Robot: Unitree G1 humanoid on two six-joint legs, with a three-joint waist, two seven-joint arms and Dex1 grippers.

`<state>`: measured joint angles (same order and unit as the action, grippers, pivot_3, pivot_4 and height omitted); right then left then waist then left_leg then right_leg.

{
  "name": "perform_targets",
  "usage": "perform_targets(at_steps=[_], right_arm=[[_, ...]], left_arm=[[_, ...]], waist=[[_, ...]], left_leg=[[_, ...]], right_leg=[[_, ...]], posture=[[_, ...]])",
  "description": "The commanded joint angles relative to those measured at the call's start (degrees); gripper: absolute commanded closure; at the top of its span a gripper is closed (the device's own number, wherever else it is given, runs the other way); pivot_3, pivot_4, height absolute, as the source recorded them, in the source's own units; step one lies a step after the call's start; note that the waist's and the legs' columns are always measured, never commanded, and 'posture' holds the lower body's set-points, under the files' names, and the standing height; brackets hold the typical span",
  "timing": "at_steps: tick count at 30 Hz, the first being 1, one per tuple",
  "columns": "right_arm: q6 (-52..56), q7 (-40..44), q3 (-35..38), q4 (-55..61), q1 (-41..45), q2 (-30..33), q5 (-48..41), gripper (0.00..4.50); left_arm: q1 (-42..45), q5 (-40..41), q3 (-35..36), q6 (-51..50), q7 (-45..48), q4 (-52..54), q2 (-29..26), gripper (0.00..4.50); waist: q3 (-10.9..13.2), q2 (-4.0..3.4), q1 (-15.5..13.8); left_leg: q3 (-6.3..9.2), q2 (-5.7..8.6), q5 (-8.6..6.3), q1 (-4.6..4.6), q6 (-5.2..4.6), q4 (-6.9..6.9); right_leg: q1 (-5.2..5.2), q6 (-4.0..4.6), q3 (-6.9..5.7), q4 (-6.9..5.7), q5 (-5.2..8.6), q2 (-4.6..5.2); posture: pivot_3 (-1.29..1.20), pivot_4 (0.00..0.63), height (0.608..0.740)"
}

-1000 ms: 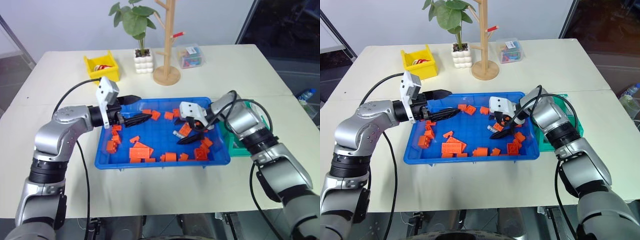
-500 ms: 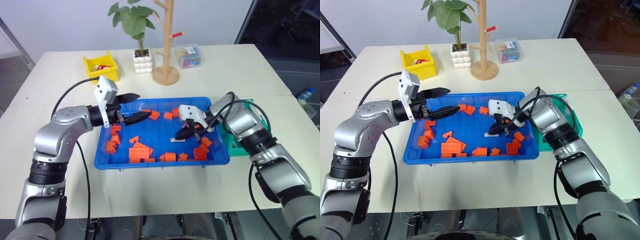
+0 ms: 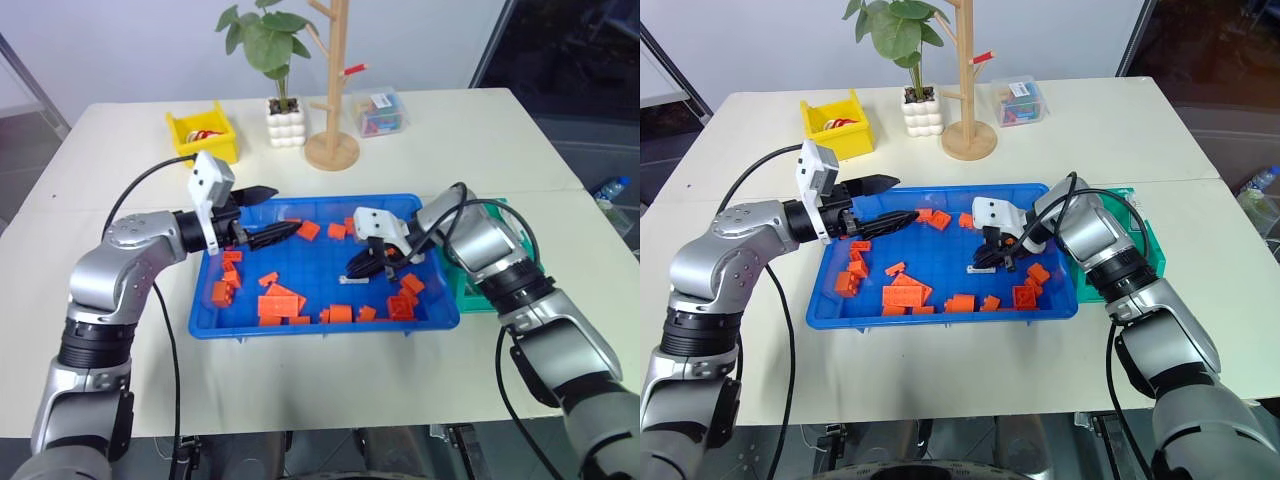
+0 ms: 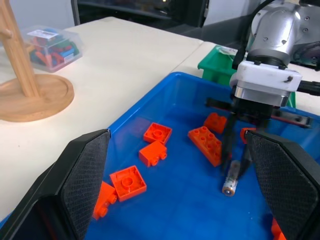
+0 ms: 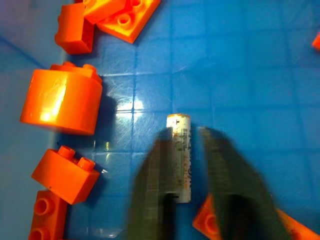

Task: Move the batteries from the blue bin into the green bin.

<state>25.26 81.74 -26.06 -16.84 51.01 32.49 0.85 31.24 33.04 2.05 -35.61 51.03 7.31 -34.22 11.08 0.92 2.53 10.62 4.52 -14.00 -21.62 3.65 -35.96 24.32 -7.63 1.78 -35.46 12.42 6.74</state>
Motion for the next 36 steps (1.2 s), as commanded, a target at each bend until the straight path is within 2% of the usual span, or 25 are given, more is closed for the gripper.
perform_targets(at_steps=[1,9,18,21,24,25,36], right_arm=[[0.7,-0.1,1.7,3.2,0.7,0.4,-1.1,1.73],[1.0,0.8,0.7,4.4,-0.6,0.9,-0.9,1.73],[-4.6,-1.5,-1.9,-2.1,-1.1,-0.3,3.4,1.73],[-5.3,-2.4,-1.7,-3.4,-0.6,-0.7,4.0,2.64],[-5.5,-2.0,-1.6,-3.2,-0.5,-0.7,3.9,4.17],[-5.4,-1.9,-1.5,-3.1,-0.5,-0.7,3.8,4.47],[-4.6,-3.0,-0.9,-2.9,-0.2,-0.7,3.8,4.46]], left_arm=[[1.0,0.1,1.3,1.2,0.1,0.7,0.0,0.0],[1.2,0.6,1.6,0.5,0.3,1.2,-0.6,0.0],[0.3,3.7,1.4,-4.8,6.7,5.5,-8.1,0.0],[-0.3,4.6,1.5,-6.1,7.7,6.8,-9.7,0.0],[-0.8,5.0,1.2,-7.0,8.8,7.7,-11.2,0.0],[-1.0,5.1,1.1,-7.3,9.2,7.9,-11.7,0.0],[-3.2,4.7,-0.3,-9.1,13.7,8.9,-16.5,0.0]], waist=[[0.0,0.0,0.0],[0.0,0.0,0.0],[0.0,-0.01,0.0],[0.0,-0.01,0.0],[0.0,-0.01,0.1],[0.0,0.0,0.1],[0.0,-0.01,0.1]], left_leg=[[0.0,0.0,0.0,0.0,0.0,0.0],[0.0,0.0,0.0,0.0,0.0,0.0],[-0.01,0.0,0.0,0.0,0.0,0.01],[-0.01,-0.01,0.0,0.01,0.0,0.02],[0.0,-0.01,0.0,0.01,0.0,0.03],[0.0,-0.01,0.0,0.02,0.0,0.03],[-0.01,-0.03,0.0,0.03,0.0,0.06]], right_leg=[[0.0,0.0,0.0,0.0,0.0,0.0],[0.0,0.0,0.0,0.0,0.0,0.0],[0.01,0.0,0.0,-0.01,0.0,0.0],[0.01,0.0,0.0,-0.01,0.0,-0.01],[0.01,0.0,0.0,-0.02,0.0,-0.01],[0.01,0.0,0.0,-0.01,0.0,-0.01],[0.01,0.0,0.0,-0.01,0.0,-0.03]], posture=[[0.0,0.15,0.74],[0.0,0.15,0.74],[0.0,0.15,0.74],[0.0,0.15,0.74],[0.0,0.15,0.74],[0.0,0.15,0.74],[0.0,0.15,0.74]])
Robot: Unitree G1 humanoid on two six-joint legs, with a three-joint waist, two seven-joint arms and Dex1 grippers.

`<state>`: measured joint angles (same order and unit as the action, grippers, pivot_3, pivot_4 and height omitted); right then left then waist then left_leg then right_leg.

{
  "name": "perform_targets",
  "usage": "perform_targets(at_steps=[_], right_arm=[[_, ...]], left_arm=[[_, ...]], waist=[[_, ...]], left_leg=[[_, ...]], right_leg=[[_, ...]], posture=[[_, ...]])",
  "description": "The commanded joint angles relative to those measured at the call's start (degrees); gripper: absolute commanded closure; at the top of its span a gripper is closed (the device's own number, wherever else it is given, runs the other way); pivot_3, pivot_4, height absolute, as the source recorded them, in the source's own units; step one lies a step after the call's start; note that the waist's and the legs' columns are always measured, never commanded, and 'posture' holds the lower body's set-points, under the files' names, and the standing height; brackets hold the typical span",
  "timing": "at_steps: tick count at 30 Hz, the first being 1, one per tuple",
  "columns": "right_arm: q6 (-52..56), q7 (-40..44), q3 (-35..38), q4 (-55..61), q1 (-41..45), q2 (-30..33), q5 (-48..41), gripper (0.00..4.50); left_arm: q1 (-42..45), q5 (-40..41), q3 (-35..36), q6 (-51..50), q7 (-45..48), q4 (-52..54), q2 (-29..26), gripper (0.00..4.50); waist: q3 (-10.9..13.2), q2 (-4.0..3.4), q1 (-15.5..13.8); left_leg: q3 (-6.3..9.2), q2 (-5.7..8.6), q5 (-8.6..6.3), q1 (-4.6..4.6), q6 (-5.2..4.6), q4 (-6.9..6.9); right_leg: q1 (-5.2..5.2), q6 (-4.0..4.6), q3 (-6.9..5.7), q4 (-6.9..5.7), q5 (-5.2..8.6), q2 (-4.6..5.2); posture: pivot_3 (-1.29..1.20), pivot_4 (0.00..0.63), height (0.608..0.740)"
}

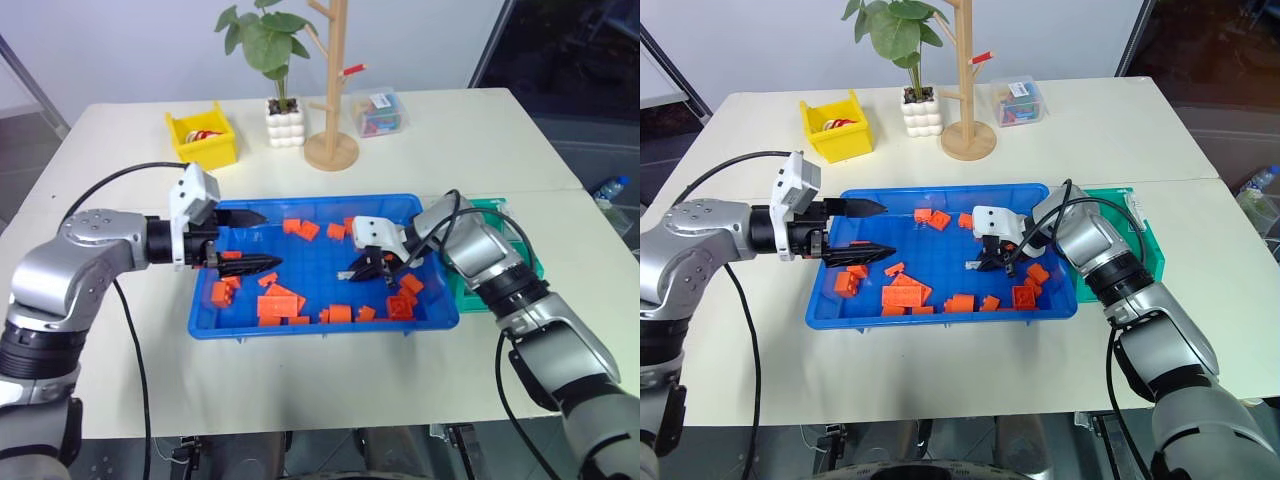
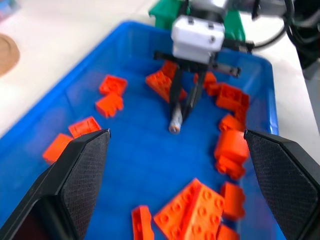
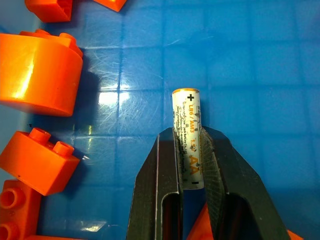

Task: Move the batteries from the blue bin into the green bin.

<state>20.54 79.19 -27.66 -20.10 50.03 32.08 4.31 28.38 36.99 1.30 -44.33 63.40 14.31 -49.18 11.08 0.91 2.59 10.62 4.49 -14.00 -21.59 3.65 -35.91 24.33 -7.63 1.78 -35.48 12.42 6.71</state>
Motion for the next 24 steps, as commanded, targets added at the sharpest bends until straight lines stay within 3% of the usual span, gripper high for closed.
perform_targets(at_steps=[1,9,17,24], right_arm=[[0.1,-0.6,0.8,0.1,0.8,-0.3,0.4,4.46],[3.3,-0.3,4.0,0.9,5.5,0.7,-1.8,4.46],[10.7,2.7,10.4,5.8,14.2,7.8,-5.4,4.46],[17.8,-1.8,18.2,11.2,7.8,18.4,-6.4,4.46]], left_arm=[[-0.6,0.6,0.3,-0.3,1.8,2.0,-1.9,0.0],[1.2,0.5,0.7,1.2,1.2,-0.1,0.4,0.0],[11.3,5.2,3.1,1.1,-0.3,-9.7,10.6,0.0],[16.8,-0.1,-1.5,7.3,1.6,-18.5,17.2,0.0]], waist=[[0.0,0.0,0.0],[0.0,-0.03,0.0],[0.0,-0.02,-0.3],[0.0,-0.02,-0.4]], left_leg=[[-0.01,0.0,0.0,0.0,0.0,0.0],[-0.01,0.0,0.0,-0.01,0.0,0.0],[0.01,0.01,0.0,-0.14,0.0,-0.04],[-0.02,0.04,-0.01,-0.29,0.01,-0.05]], right_leg=[[0.0,0.0,0.0,0.0,0.0,0.0],[0.0,0.0,0.0,0.0,0.0,0.0],[0.09,0.0,0.0,0.05,0.0,0.0],[0.16,-0.01,0.0,0.12,-0.01,0.02]], posture=[[0.0,0.15,0.74],[0.0,0.15,0.74],[0.0,0.15,0.74],[0.0,0.15,0.74]])
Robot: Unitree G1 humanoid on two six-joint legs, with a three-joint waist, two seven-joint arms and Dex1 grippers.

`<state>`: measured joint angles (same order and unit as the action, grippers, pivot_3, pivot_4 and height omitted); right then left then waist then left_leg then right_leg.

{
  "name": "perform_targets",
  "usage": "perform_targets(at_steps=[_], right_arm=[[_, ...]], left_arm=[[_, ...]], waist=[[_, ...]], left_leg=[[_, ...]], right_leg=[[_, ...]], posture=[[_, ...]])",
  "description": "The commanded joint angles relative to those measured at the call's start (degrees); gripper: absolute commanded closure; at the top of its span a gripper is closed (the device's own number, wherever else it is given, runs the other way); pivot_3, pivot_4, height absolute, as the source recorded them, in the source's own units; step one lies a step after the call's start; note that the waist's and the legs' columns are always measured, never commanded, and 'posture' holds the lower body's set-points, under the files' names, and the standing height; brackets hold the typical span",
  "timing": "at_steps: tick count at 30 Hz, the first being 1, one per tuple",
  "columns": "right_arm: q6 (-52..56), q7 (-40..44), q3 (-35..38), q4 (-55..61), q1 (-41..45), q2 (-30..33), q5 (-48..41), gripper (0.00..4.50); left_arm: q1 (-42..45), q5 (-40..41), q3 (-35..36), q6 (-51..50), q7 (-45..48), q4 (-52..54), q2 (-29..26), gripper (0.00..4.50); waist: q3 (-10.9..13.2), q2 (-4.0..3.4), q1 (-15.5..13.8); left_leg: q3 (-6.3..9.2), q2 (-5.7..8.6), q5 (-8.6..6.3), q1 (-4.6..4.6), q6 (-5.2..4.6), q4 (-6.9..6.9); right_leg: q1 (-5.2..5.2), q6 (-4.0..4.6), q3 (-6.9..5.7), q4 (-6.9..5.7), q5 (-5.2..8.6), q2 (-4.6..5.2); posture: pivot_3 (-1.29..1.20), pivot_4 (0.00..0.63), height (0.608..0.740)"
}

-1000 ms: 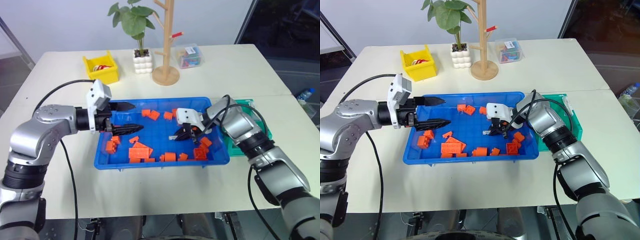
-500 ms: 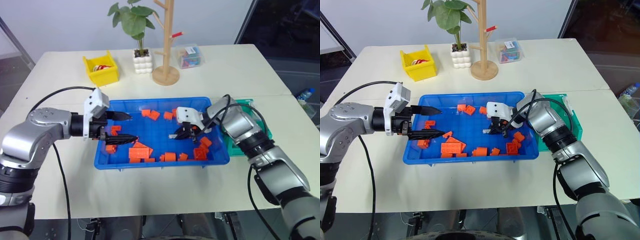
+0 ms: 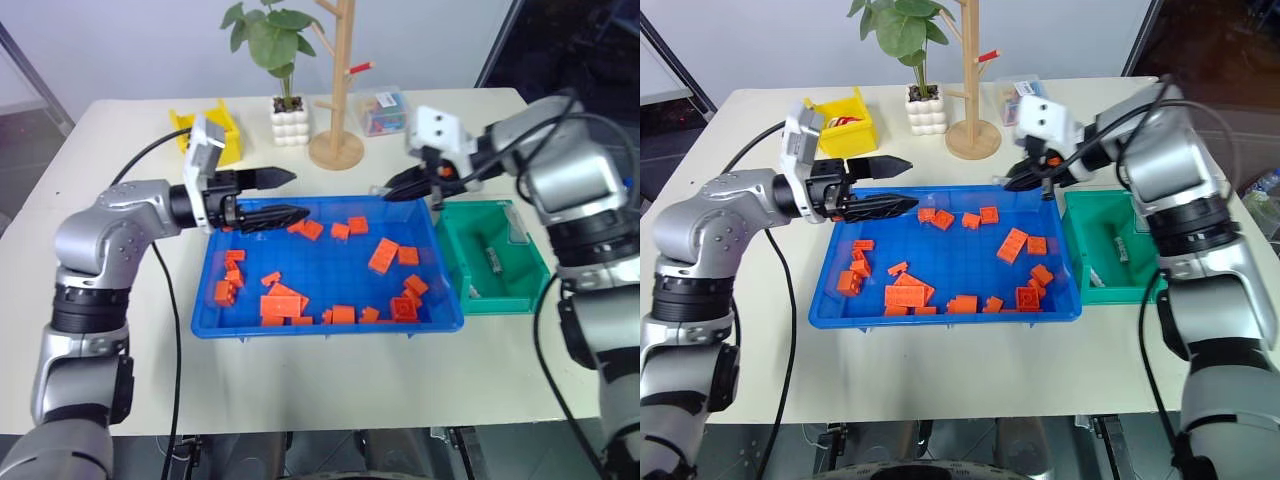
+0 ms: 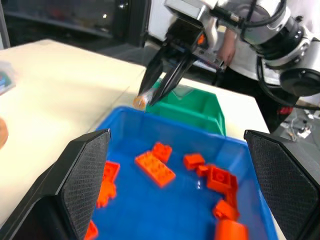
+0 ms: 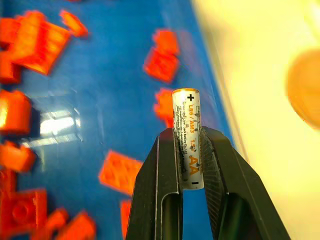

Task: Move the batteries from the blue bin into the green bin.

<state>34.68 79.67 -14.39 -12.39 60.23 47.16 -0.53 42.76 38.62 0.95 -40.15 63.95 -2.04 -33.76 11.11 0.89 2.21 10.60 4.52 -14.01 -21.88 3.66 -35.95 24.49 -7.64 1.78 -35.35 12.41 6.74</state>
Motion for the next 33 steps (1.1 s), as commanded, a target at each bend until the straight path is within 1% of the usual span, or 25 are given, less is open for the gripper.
perform_targets(at_steps=[1,4,9,12,16,18,21,24,25,29,33], right_arm=[[5.2,-3.3,6.4,4.7,-4.3,4.8,-2.1,4.46],[9.4,-6.5,11.3,9.1,-11.4,8.4,-3.6,4.46],[15.0,-11.7,19.3,15.4,-22.7,12.1,-6.3,4.46],[16.7,-13.9,21.9,17.8,-27.0,12.7,-8.1,4.46],[16.8,-17.3,23.6,17.9,-31.5,11.8,-9.5,4.46],[16.1,-19.2,23.8,17.2,-32.5,11.4,-9.7,3.42],[14.9,-21.0,23.9,16.3,-33.3,11.5,-10.1,2.04],[13.8,-22.7,23.7,15.3,-32.7,11.3,-10.5,0.34],[13.5,-23.3,23.6,14.9,-32.3,11.3,-10.5,0.06],[11.5,-26.7,23.7,12.6,-28.5,9.6,-10.7,0.06],[10.5,-29.8,25.6,9.1,-23.7,6.2,-12.7,0.06]], left_arm=[[3.1,-2.4,-1.7,4.0,1.4,-3.3,2.7,0.0],[5.2,-3.9,-3.5,5.8,2.9,-6.3,5.1,0.0],[8.5,-6.4,-6.2,7.7,7.0,-11.0,7.1,0.0],[9.8,-7.4,-7.0,8.6,8.9,-13.1,7.5,0.0],[11.0,-9.6,-8.1,10.3,10.2,-15.1,8.4,0.0],[11.1,-10.1,-8.2,10.7,10.5,-15.5,8.7,0.0],[11.2,-10.5,-7.9,10.7,10.8,-15.7,8.8,0.0],[11.2,-11.3,-7.5,10.9,10.5,-15.8,8.6,0.0],[11.1,-11.7,-7.4,11.0,10.3,-16.0,8.5,0.0],[11.1,-12.3,-6.4,11.5,9.1,-16.7,8.5,0.0],[11.0,-11.4,-3.9,10.4,7.2,-16.6,7.2,0.0]], waist=[[0.0,0.0,-0.1],[0.0,0.0,-0.1],[0.0,0.0,0.3],[0.0,-0.02,0.4],[0.0,-0.01,0.1],[0.0,-0.01,0.1],[0.0,-0.01,0.2],[0.0,-0.01,0.2],[0.0,-0.01,0.2],[0.0,-0.02,0.3],[0.0,-0.02,0.3]], left_leg=[[0.0,0.0,0.0,-0.02,0.0,-0.01],[-0.01,0.0,0.0,-0.2,0.0,-0.11],[-0.07,0.0,0.0,-0.3,-0.01,-0.16],[-0.17,-0.02,0.0,-0.3,-0.01,-0.21],[-0.18,-0.03,0.0,-0.3,-0.02,-0.22],[-0.18,-0.02,0.0,-0.32,-0.02,-0.23],[-0.18,-0.02,0.0,-0.32,-0.01,-0.23],[-0.18,-0.02,0.0,-0.31,-0.01,-0.22],[-0.18,-0.02,0.0,-0.31,-0.01,-0.22],[-0.18,-0.02,0.01,-0.31,-0.01,-0.23],[-0.17,-0.03,0.01,-0.3,-0.01,-0.21]], right_leg=[[0.0,0.0,0.0,0.0,0.0,0.0],[0.13,-0.01,0.0,0.0,-0.01,0.01],[0.24,0.0,0.0,-0.04,-0.03,0.01],[0.24,-0.01,0.01,-0.06,-0.05,0.02],[0.23,-0.02,0.01,-0.07,-0.06,0.02],[0.22,-0.04,0.01,-0.04,-0.07,0.03],[0.22,-0.04,0.01,-0.04,-0.07,0.04],[0.22,-0.04,0.01,-0.04,-0.07,0.03],[0.22,-0.04,0.01,-0.04,-0.07,0.03],[0.22,-0.04,0.01,-0.04,-0.07,0.03],[0.23,-0.04,0.01,-0.05,-0.07,0.03]], posture=[[0.0,0.15,0.74],[0.0,0.15,0.74],[0.0,0.15,0.74],[0.0,0.15,0.74],[0.0,0.15,0.74],[0.0,0.15,0.74],[0.0,0.15,0.74],[0.0,0.15,0.74],[0.0,0.15,0.74],[0.0,0.15,0.74],[0.0,0.15,0.74]])
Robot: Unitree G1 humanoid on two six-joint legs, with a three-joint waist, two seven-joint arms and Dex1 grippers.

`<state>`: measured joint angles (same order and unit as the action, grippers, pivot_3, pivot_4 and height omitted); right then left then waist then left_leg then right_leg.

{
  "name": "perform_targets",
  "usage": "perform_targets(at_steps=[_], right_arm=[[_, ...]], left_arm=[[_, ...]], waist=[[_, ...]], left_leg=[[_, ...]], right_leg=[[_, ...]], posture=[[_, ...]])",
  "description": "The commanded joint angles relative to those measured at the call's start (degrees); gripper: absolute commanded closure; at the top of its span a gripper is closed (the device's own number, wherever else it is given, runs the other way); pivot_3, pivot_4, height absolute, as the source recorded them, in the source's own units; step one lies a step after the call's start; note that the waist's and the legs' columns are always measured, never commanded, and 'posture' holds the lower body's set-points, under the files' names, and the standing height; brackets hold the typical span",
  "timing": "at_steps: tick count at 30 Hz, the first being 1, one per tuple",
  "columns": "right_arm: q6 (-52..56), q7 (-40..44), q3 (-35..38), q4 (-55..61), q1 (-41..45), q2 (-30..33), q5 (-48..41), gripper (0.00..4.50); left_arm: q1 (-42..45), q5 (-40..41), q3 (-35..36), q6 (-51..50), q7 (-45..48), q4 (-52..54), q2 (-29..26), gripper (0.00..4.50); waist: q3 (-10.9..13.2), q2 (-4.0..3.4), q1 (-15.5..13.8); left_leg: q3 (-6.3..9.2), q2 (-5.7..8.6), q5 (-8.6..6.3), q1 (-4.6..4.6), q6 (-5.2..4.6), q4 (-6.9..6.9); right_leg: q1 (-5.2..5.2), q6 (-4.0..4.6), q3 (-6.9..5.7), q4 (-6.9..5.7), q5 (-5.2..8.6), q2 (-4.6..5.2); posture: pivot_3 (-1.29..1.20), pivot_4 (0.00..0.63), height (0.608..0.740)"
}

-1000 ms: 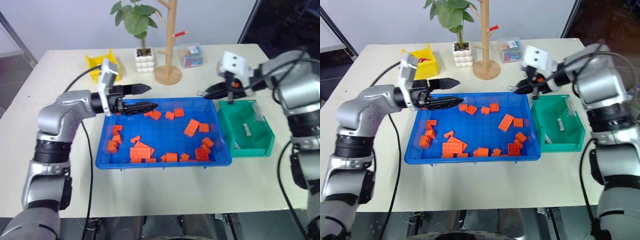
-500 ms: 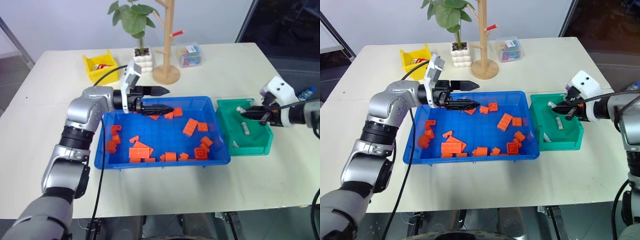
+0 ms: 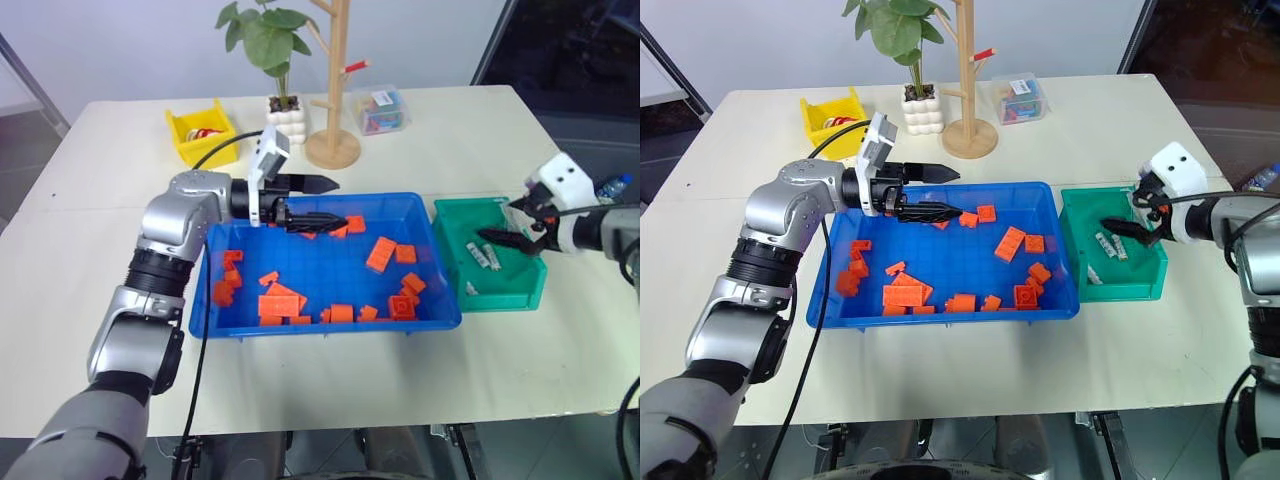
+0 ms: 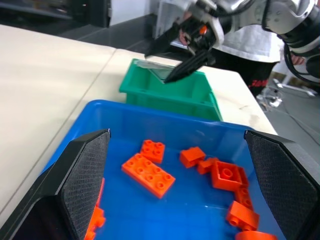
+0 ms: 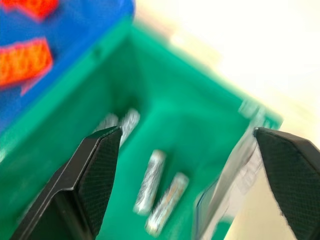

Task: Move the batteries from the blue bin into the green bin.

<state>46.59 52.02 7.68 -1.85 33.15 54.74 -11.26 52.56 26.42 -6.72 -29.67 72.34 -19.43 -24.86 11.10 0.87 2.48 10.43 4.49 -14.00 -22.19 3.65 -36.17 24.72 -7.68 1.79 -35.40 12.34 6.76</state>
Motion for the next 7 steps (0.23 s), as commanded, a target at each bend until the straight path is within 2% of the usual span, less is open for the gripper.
perform_targets(at_steps=[1,7], right_arm=[[-1.8,-2.7,4.4,-2.1,4.4,-2.1,-2.8,0.06],[-2.7,-5.4,8.4,-4.3,7.1,-5.6,-6.9,0.06]], left_arm=[[1.1,1.0,4.8,-0.6,-1.9,1.1,-2.5,0.0],[0.2,2.5,11.0,-3.8,-5.7,2.2,-7.9,0.0]], waist=[[0.0,0.0,0.0],[0.0,0.0,-0.1]], left_leg=[[0.0,0.0,0.0,-0.01,0.0,0.0],[0.02,0.01,0.0,-0.01,0.0,0.01]], right_leg=[[0.0,0.0,0.0,0.01,0.0,0.0],[0.01,0.0,0.0,0.02,0.0,0.0]], posture=[[0.0,0.15,0.74],[0.0,0.15,0.74]])
